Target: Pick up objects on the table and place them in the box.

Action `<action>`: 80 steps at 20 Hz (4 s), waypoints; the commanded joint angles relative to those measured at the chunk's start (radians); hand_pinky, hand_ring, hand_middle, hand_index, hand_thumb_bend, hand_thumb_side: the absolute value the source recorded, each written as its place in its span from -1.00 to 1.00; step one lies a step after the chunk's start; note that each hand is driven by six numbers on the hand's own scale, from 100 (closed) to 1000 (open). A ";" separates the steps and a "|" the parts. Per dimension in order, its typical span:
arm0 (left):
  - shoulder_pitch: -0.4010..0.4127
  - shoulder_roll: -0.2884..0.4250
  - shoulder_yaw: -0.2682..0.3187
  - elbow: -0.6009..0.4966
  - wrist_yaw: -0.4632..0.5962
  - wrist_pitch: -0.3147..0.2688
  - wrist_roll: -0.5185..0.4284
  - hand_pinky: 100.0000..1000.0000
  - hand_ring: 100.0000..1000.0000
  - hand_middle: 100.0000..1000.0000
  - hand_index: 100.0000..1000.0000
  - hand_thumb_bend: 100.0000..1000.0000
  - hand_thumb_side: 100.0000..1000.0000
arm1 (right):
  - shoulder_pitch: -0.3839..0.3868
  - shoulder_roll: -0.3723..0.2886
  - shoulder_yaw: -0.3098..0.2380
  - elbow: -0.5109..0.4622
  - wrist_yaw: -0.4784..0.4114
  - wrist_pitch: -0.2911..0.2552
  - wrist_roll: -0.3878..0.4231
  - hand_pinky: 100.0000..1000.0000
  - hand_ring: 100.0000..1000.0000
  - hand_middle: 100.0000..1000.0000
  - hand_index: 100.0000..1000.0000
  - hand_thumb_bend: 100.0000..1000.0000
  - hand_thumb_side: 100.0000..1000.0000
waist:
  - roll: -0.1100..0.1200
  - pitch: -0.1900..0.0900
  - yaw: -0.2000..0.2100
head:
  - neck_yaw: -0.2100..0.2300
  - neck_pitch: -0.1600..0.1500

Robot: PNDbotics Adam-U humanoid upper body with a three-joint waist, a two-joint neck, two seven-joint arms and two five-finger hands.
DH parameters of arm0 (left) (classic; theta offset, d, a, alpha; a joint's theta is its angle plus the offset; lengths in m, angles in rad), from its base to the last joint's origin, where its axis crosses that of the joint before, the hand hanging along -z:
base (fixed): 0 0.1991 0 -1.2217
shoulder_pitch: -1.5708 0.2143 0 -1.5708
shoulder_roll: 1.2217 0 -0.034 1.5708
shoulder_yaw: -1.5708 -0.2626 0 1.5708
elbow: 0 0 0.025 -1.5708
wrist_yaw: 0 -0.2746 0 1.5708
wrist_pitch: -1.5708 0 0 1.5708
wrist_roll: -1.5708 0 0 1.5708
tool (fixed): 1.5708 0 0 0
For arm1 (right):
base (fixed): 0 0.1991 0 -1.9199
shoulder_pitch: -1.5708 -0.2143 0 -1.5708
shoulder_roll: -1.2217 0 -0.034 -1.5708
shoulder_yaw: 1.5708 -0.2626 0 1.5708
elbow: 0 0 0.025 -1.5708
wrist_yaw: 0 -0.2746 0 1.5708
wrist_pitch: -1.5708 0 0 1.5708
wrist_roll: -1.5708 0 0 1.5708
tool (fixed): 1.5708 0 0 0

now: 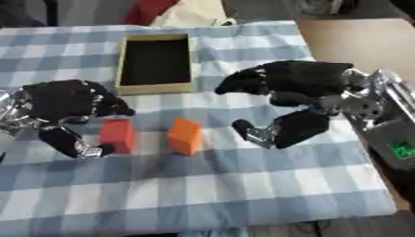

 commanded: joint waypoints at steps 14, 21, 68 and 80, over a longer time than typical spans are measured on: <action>-0.028 -0.012 0.024 0.091 -0.133 0.026 0.075 0.41 0.50 0.52 0.93 -0.45 1.00 | -0.007 -0.020 -0.009 -0.015 -0.004 0.001 0.002 0.80 0.69 0.83 1.00 -1.00 0.87 | -0.004 -0.008 0.000 | -0.002 0.003; -0.023 -0.035 0.039 0.133 -0.145 0.046 0.111 0.35 0.44 0.46 0.93 -0.67 1.00 | -0.006 -0.018 -0.009 -0.015 -0.004 0.002 0.003 0.80 0.69 0.82 1.00 -1.00 0.88 | -0.006 -0.006 0.000 | -0.003 0.003; -0.279 -0.156 0.197 0.338 0.018 0.212 0.219 0.12 -0.28 -0.55 0.65 -1.00 -0.54 | -0.012 -0.007 0.005 -0.015 -0.014 0.001 0.016 0.81 0.68 0.82 1.00 -1.00 0.89 | -0.010 -0.006 -0.028 | 0.010 0.000; -0.325 -0.194 0.334 0.617 -0.102 0.344 0.574 0.27 -0.01 -0.15 0.78 -1.00 -0.18 | -0.019 -0.001 0.011 -0.015 -0.019 -0.002 0.026 0.81 0.68 0.81 1.00 -1.00 0.90 | -0.011 0.006 -0.052 | 0.020 -0.014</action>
